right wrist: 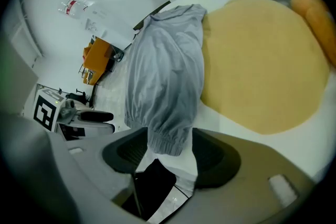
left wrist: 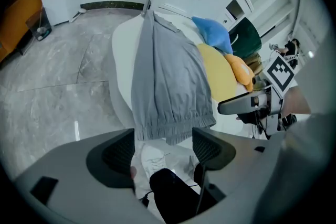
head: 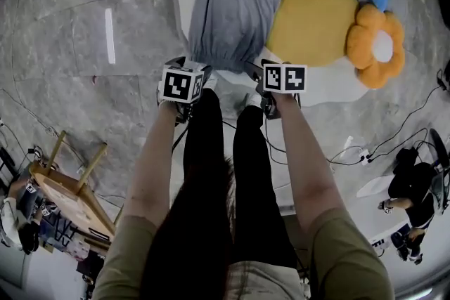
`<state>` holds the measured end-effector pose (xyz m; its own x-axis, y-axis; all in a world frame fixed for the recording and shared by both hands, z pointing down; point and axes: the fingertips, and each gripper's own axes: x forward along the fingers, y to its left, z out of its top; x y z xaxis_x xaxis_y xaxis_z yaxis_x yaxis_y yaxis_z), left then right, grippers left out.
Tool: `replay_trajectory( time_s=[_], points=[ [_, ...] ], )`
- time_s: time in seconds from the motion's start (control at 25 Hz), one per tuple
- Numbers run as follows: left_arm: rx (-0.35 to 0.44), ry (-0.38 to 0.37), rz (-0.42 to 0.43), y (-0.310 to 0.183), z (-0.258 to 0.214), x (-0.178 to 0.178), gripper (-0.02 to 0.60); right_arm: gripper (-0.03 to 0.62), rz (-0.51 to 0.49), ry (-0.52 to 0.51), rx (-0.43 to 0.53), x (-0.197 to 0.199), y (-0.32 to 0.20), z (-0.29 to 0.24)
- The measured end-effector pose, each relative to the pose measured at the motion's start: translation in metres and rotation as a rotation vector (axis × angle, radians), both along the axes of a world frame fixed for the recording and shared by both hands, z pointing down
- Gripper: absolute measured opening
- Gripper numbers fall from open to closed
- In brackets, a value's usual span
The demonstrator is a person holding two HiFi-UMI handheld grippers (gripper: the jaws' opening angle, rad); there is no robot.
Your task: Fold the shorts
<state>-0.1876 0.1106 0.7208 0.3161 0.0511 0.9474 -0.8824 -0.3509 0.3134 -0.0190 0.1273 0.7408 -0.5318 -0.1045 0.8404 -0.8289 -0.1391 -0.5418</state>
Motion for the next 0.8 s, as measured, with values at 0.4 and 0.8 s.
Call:
replay_trajectory(
  time_s=[0.4,0.8],
  points=[
    [-0.056,0.025,0.05,0.004,0.037,0.001,0.337,0.255,0.147,0.063,-0.078,-0.007,0.027,0.04],
    [-0.063,0.057,0.123,0.011,0.043,0.003,0.337,0.234,0.186,0.035,-0.073,-0.024,0.034,0.047]
  ],
)
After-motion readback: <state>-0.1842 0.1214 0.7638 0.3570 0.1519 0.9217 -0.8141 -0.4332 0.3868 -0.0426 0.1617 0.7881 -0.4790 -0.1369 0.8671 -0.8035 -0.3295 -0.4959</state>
